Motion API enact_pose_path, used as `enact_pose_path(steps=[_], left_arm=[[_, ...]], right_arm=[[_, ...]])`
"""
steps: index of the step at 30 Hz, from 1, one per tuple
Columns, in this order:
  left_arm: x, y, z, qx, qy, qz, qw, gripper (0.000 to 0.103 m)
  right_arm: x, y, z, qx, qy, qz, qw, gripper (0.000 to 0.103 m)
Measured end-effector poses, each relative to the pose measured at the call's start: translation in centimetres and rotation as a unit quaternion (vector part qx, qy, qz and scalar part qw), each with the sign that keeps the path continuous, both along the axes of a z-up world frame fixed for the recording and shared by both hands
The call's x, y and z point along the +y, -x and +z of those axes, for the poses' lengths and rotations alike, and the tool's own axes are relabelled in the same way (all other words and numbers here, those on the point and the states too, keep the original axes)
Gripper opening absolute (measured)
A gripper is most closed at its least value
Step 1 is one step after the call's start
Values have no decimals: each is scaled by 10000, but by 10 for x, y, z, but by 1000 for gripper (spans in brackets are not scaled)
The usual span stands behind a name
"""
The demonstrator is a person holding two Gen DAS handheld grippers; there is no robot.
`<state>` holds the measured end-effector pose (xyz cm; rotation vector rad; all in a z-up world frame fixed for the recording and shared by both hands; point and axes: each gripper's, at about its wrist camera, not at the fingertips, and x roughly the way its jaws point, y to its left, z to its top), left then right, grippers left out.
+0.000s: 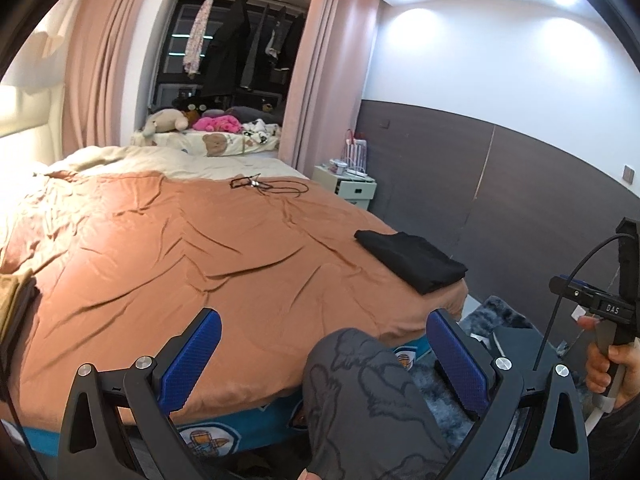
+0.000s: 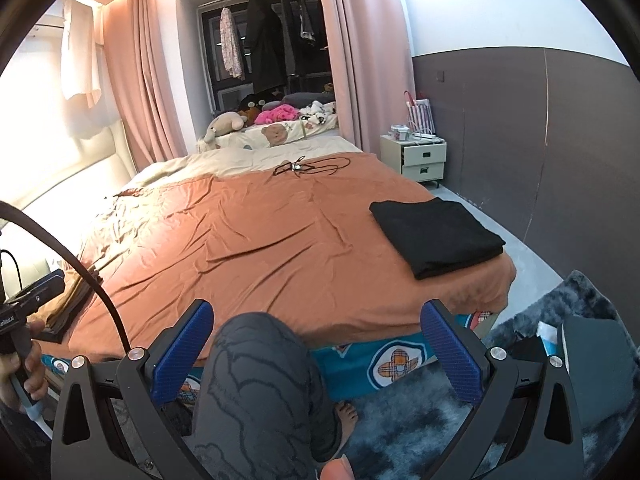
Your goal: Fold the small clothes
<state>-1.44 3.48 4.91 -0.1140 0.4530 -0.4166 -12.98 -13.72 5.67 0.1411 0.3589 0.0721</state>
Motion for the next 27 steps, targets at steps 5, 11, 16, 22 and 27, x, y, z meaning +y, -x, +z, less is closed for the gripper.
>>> enact_pose_path(steps=[5, 11, 16, 22, 27], left_arm=[[5, 15, -9, -87, -89, 132, 9998, 103], [5, 32, -20, -145, -150, 194, 9996, 103], [4, 36, -26, -102, -167, 225, 9996, 103], [3, 40, -30, -97, -152, 290, 9994, 103], [2, 43, -33, -103, -183, 309, 9993, 103]], right_arm=[[7, 15, -15, -155, -33, -96, 9998, 103], [19, 17, -34, -35, -17, -141, 9999, 103], [21, 15, -39, -9, -81, -161, 9998, 103], [25, 22, -42, -132, -82, -155, 9998, 103], [27, 29, -48, -129, -43, -138, 9998, 103]])
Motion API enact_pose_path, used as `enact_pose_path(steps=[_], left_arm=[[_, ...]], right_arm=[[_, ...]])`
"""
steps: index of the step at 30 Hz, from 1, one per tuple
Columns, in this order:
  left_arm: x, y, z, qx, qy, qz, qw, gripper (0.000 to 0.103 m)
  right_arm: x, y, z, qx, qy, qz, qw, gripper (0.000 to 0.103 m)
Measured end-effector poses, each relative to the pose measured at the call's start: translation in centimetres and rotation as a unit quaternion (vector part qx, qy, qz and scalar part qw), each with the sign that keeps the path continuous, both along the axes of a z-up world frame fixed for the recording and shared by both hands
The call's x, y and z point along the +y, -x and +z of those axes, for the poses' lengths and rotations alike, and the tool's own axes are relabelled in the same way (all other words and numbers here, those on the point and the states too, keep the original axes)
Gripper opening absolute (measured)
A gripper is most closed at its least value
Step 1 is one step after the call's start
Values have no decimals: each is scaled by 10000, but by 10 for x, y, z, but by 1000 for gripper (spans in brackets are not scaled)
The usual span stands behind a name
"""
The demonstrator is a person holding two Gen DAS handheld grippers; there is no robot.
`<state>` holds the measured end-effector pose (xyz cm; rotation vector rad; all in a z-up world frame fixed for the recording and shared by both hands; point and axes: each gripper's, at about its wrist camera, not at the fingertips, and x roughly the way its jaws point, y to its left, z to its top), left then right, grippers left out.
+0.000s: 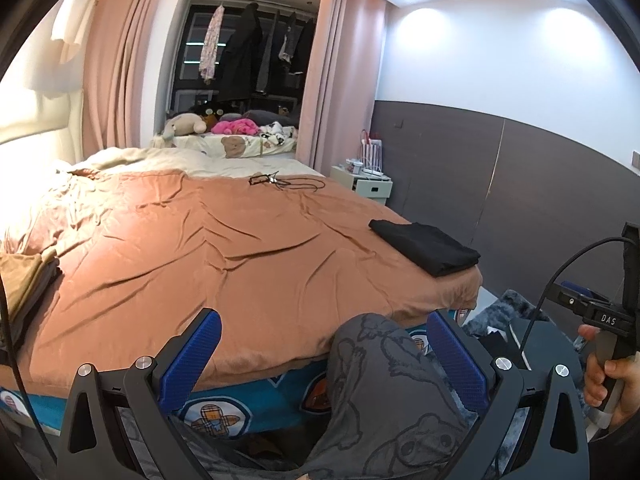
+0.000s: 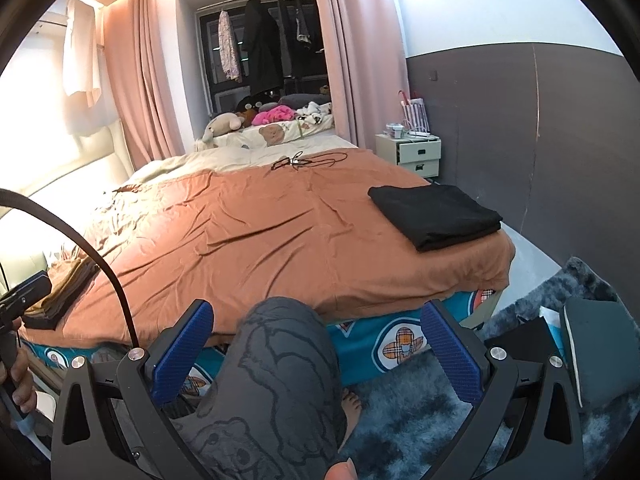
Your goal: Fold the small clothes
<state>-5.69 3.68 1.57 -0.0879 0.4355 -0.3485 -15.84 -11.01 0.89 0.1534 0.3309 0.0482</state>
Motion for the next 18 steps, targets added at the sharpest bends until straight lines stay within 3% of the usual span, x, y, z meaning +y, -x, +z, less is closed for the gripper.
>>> enact_pose_path(steps=[18], left_arm=[[-5, 7, -4, -25, -34, 122, 9999, 103]], right_arm=[[-2, 3, -9, -10, -46, -13, 10000, 103]])
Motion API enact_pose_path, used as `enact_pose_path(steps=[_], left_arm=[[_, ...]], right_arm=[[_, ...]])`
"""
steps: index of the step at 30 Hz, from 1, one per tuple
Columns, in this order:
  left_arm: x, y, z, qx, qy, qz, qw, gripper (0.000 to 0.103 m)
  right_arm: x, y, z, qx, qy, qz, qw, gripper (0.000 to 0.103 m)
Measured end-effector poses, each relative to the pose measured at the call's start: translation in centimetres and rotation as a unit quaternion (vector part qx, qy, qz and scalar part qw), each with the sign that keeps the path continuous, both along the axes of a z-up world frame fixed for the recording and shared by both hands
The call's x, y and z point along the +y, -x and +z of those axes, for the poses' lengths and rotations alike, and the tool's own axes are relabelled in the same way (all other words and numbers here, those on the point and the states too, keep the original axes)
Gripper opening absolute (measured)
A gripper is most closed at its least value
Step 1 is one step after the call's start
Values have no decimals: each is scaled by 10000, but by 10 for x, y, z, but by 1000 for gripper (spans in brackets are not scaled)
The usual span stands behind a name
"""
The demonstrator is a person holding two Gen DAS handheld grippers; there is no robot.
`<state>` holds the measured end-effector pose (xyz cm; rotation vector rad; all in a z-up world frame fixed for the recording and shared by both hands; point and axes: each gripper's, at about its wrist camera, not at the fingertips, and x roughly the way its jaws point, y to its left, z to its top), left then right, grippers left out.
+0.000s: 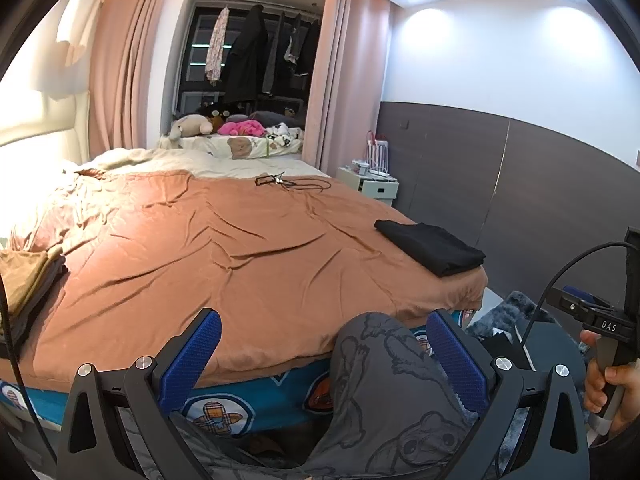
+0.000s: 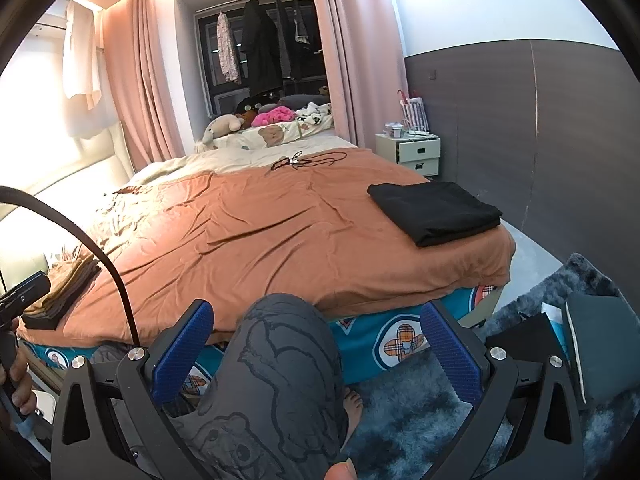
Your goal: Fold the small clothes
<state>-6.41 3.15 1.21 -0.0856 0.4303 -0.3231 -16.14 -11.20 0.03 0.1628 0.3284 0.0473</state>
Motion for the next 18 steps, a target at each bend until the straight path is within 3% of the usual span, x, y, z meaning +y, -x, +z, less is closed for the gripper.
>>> enact_pose_path(steps=[18], left_arm=[[7, 2, -2, 21, 27, 56, 10000, 103]], right_arm=[[5, 0, 2, 31, 17, 3, 10000, 103]])
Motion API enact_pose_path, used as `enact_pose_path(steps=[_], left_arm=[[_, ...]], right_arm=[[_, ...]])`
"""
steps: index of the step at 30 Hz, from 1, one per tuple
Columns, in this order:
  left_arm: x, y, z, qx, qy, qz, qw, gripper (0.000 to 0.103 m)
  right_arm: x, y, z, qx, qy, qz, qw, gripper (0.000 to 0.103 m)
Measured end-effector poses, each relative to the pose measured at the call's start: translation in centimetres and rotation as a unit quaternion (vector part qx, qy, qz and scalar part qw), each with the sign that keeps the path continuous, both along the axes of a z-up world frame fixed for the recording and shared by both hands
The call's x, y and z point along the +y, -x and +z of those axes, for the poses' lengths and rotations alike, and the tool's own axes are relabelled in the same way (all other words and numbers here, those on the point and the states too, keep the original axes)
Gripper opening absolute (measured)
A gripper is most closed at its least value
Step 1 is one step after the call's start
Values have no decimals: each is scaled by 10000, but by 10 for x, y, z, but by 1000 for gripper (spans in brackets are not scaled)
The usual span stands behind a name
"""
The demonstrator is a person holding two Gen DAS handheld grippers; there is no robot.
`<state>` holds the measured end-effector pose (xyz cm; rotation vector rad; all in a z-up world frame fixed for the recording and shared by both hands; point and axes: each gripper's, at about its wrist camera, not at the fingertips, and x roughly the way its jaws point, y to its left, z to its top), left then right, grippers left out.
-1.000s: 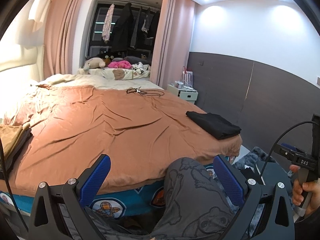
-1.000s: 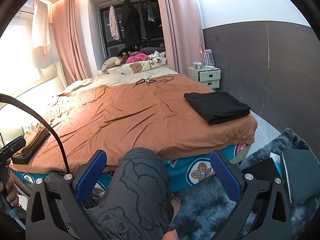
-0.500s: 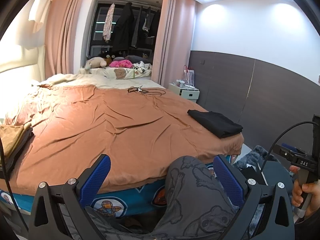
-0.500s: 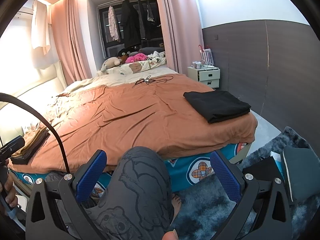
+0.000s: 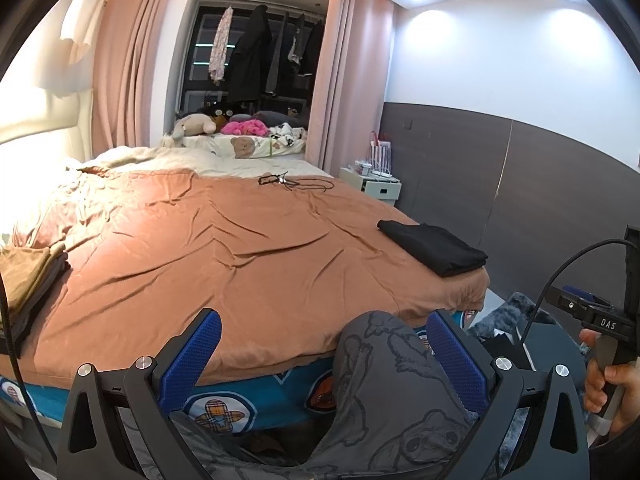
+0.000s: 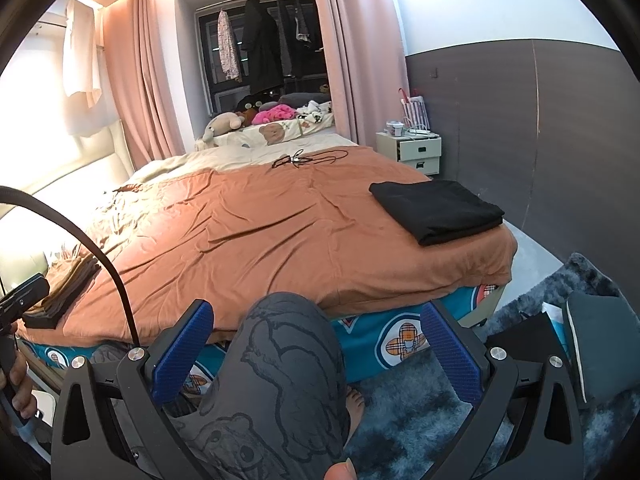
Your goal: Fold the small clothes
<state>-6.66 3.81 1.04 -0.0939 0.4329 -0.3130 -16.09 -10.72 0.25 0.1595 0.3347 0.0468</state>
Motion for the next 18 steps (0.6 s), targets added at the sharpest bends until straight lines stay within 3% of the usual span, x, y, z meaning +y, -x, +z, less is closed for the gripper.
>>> enact_pose_path(steps=[18], left_arm=[[3, 4, -2, 18, 65, 35, 10000, 103]], right_arm=[[6, -5, 3, 81, 86, 49, 9999, 103]])
